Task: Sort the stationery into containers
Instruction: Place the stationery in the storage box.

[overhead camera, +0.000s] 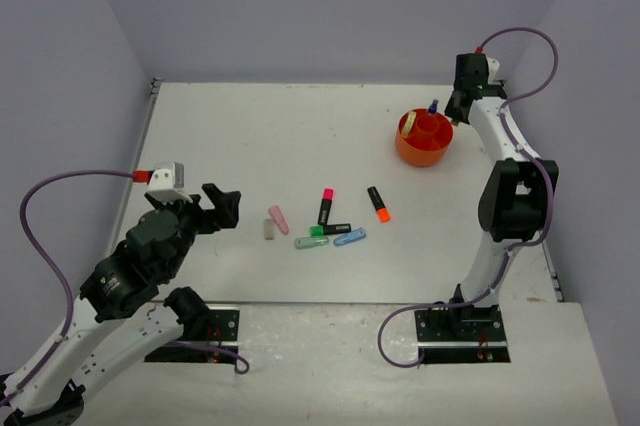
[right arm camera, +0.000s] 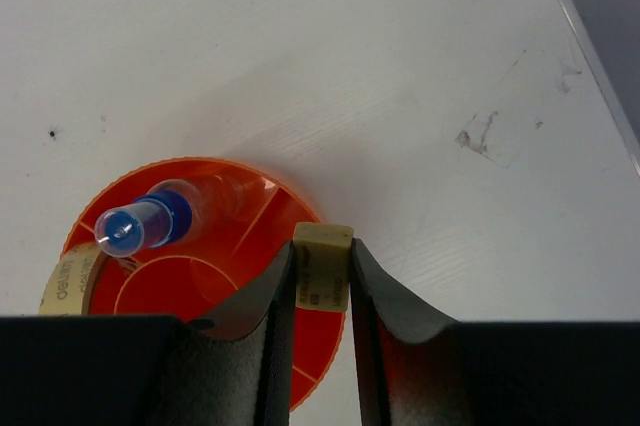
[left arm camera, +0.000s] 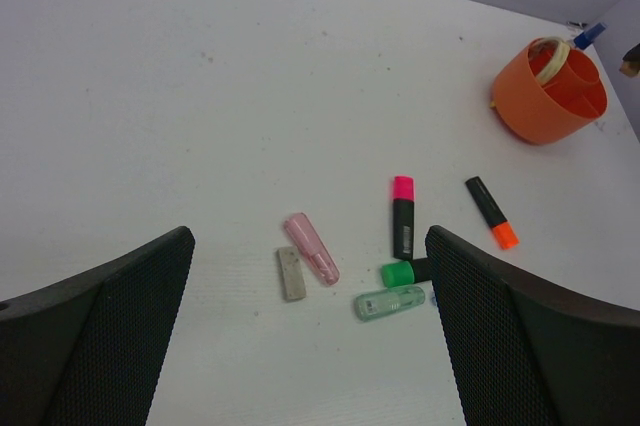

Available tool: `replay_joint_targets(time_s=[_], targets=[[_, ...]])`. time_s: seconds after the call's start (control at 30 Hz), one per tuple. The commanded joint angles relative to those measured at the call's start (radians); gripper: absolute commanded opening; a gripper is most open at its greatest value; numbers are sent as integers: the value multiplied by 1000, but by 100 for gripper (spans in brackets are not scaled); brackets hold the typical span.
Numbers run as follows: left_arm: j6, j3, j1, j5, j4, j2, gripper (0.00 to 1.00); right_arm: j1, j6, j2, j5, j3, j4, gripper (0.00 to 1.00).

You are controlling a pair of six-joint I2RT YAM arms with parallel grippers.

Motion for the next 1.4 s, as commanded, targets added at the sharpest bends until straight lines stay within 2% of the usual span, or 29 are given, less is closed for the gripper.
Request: replay_joint_targets(time_s=[0.0, 0.47, 0.5, 0.57, 0.9, 1.03, 1.2, 1.3, 1.37], targets=[[29, -9, -1, 9, 30, -10, 100, 4, -7, 22, -46, 46, -6, 22], [27, -9, -2, 8, 30, -22, 100, 5, 10, 20, -103, -2, -10, 32], [27, -9, 0, 6, 30, -21, 100, 4, 12, 17, -107, -3, -12, 38], [27, -9, 0, 7, 30, -20, 100, 4, 13, 9, -108, -3, -18, 43], [21, -9, -1, -3, 27, -13, 100, 10, 22, -64, -131, 4, -53, 44], [8, -3, 0, -23, 13, 2, 100, 133, -2, -230, -120, -44, -45, 45], [-18, 8, -1, -71, -11, -11, 100, 485, 20, -374, -66, -141, -29, 45], [-29, 6, 0, -84, -17, -45, 100, 686, 87, -364, -61, -224, 47, 46], [-32, 3, 0, -90, -17, -61, 100, 811, 123, -304, -109, -249, 104, 47]])
